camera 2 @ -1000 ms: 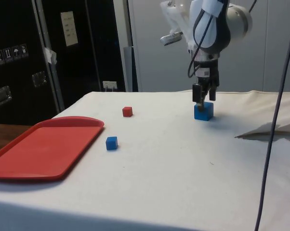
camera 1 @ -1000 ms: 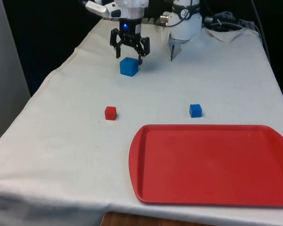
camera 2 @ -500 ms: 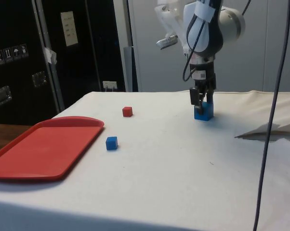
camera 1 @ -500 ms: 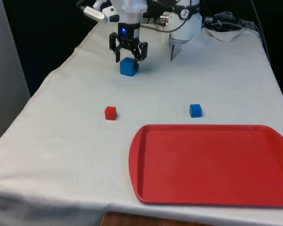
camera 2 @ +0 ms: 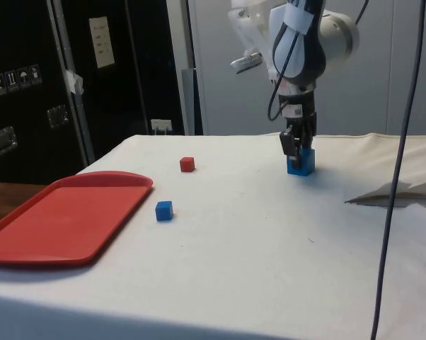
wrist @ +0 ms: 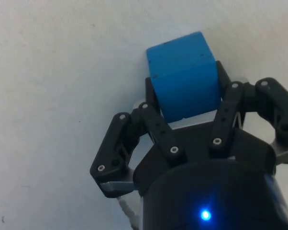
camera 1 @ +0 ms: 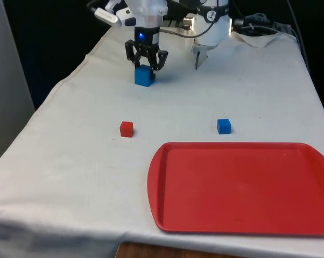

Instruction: Pick up the largest block and place it onto the tray.

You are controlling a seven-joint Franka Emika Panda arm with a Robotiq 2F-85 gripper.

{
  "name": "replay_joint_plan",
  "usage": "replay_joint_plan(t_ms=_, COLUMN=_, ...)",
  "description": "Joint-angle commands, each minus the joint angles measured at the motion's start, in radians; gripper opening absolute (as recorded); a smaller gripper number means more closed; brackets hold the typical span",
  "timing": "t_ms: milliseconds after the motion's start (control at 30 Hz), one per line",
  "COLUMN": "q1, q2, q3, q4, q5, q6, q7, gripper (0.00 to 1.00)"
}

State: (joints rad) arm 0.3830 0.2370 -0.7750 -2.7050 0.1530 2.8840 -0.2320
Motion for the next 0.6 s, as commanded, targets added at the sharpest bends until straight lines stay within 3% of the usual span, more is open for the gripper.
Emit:
replay_joint_plan(t_ms=0, q1=-0.011, q2=-0.014, q3=0.014, q4=0.007, q5=0.013, q6=-0.012, q7=-0.012, gripper=0.02)
replay_joint_plan(t_ms=100, q1=0.000, q2=0.000, q3=0.001, q4=0.013, q5=0.000, q6=-0.002, q7=0.000, gripper=0.02)
replay_joint_plan(t_ms=200, q1=0.006, q2=-0.015, q3=-0.006, q4=0.046, q5=-0.005, q6=-0.043, q7=0.003, gripper=0.02)
replay_joint_plan(t_ms=400, q1=0.012, q2=-0.034, q3=-0.011, q4=0.097, q5=-0.018, q6=-0.097, q7=0.014, gripper=0.02)
replay_joint_plan(t_ms=433, q1=0.003, q2=-0.043, q3=-0.001, q4=0.089, q5=-0.002, q6=-0.086, q7=0.000, gripper=0.02)
replay_joint_plan(t_ms=467, q1=0.012, q2=-0.037, q3=-0.010, q4=0.105, q5=-0.018, q6=-0.104, q7=0.015, gripper=0.02)
replay_joint_plan(t_ms=567, q1=0.015, q2=-0.046, q3=-0.009, q4=0.130, q5=-0.017, q6=-0.133, q7=0.016, gripper=0.02)
